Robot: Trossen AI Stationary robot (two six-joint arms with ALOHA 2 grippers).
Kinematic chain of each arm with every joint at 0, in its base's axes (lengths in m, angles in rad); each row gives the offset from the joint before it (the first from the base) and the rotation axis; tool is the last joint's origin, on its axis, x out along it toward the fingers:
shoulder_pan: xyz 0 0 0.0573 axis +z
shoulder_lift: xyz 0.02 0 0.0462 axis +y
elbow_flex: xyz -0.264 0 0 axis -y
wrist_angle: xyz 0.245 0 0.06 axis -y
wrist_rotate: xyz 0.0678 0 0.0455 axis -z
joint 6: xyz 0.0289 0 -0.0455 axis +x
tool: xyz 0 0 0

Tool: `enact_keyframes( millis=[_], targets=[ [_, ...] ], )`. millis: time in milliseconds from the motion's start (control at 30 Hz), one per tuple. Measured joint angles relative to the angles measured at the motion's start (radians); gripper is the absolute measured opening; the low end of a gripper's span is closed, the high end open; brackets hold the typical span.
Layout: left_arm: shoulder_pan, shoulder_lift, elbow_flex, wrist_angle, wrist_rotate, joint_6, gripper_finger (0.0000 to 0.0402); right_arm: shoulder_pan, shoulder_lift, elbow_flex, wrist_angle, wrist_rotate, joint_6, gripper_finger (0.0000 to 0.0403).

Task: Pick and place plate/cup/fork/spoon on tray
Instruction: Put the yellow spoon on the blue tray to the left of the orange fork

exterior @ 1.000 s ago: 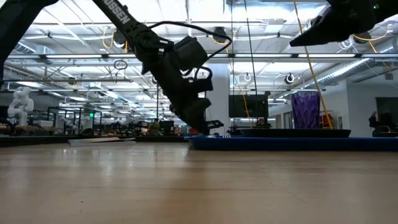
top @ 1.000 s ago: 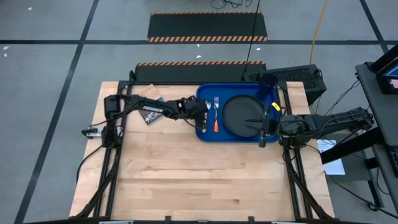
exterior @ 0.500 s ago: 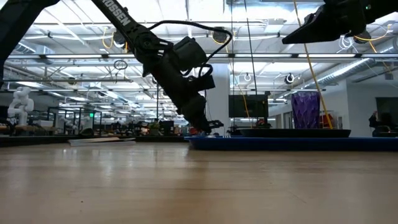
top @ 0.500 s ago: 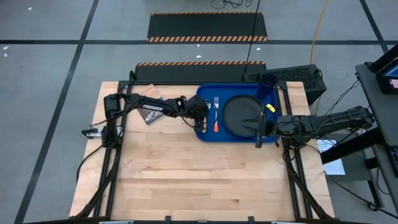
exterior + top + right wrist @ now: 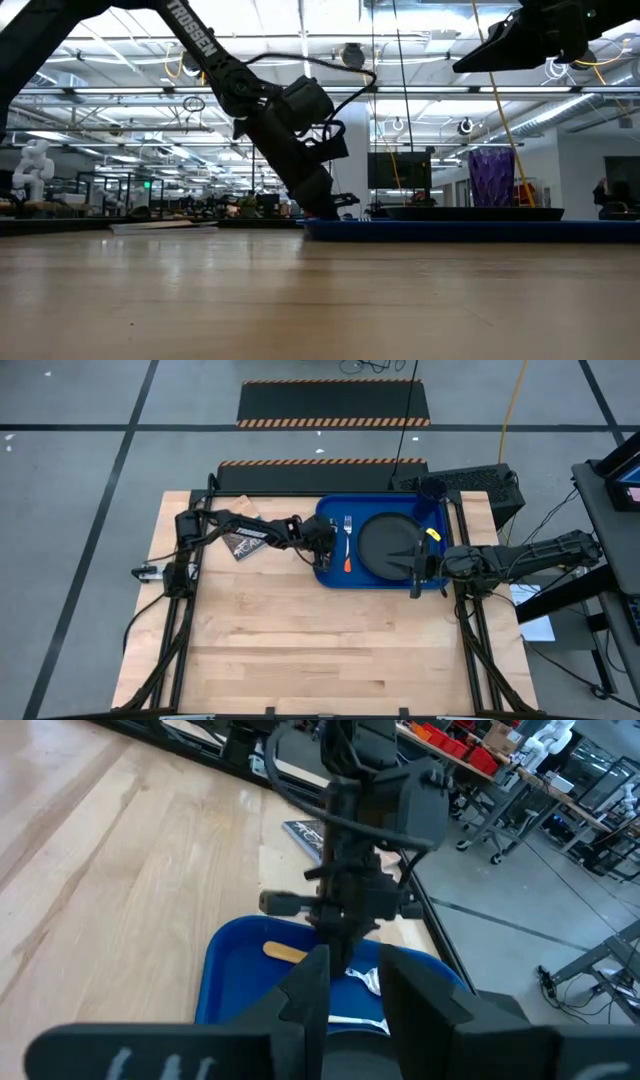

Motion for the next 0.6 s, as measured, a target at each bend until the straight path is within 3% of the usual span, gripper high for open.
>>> enact_keyframes(
  millis=[333,600],
  targets=[
    [0.020,0.014,-0.001,0.039,0.002,-0.030,0.0007,-0.001,0.000,0.000,0.000,0.001,0.001,0.0084],
    [0.026,-0.091,0.003,-0.080,-0.055,-0.007,0.0004,-0.002,0.000,0.000,-0.002,0.001,0.001,0.0084]
  ],
)
